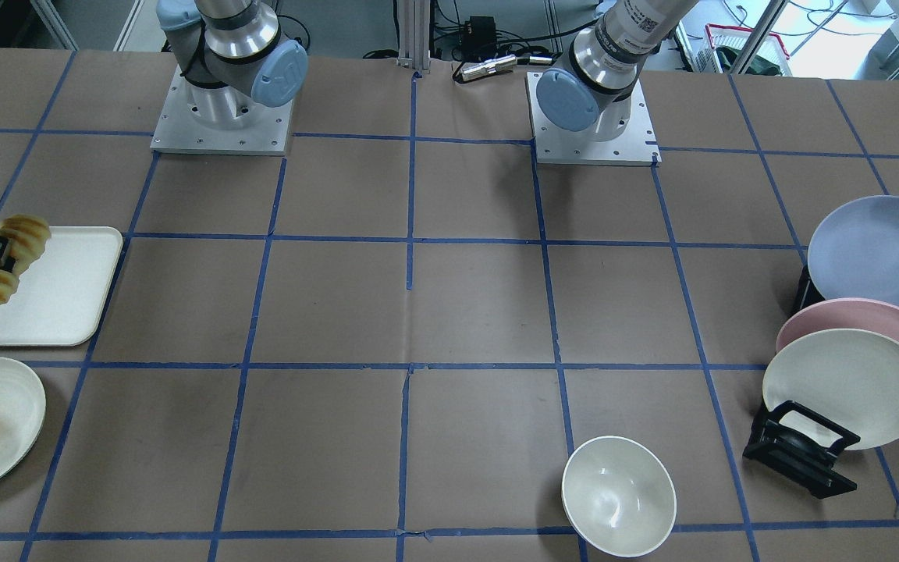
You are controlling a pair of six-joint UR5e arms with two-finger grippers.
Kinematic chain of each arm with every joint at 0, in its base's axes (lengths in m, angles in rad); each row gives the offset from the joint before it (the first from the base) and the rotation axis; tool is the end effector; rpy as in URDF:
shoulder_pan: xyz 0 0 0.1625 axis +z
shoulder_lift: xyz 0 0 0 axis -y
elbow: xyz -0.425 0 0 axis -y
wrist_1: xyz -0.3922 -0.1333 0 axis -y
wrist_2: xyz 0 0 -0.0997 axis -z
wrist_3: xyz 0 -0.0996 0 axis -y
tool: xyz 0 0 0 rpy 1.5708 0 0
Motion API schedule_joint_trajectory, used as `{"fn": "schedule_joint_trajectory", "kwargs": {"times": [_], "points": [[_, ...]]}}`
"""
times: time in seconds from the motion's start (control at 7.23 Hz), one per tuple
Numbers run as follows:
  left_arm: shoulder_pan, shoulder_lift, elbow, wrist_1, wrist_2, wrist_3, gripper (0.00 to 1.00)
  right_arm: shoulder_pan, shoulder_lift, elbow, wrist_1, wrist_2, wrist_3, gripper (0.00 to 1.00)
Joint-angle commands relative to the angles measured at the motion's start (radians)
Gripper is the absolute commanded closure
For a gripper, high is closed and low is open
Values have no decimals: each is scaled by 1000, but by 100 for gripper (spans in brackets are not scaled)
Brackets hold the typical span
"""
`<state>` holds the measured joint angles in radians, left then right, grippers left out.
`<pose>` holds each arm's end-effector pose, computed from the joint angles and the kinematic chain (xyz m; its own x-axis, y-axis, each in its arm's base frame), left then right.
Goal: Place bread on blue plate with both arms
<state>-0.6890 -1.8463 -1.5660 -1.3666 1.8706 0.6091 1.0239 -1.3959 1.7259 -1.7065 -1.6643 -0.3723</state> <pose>0.3868 -0.4532 0.3650 -0.9512 -0.2317 -0.2037 -0.2755 0.9351 0.2231 -0.1664 -0.5118 0.3374 -0.9865 0.1631 0.0151 0.1625 0.9634 0.2132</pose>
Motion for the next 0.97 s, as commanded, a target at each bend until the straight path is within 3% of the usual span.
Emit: {"fn": "schedule_joint_trajectory", "kwargs": {"times": [0.0,0.28,0.41,0.69,0.83], "points": [[-62,123,-17,-195,-25,-75,100,105,-3,-151,192,1,114,100],[-125,203,-29,-348,-115,-198,100,213,-3,-242,302,14,272,100],[-192,219,-55,-357,-199,-250,100,264,-5,-259,318,14,321,100],[-454,240,-100,-335,-397,-479,100,332,-14,-261,329,27,409,100],[-575,214,-107,-251,-475,-584,100,367,-15,-262,331,70,462,100]]}}
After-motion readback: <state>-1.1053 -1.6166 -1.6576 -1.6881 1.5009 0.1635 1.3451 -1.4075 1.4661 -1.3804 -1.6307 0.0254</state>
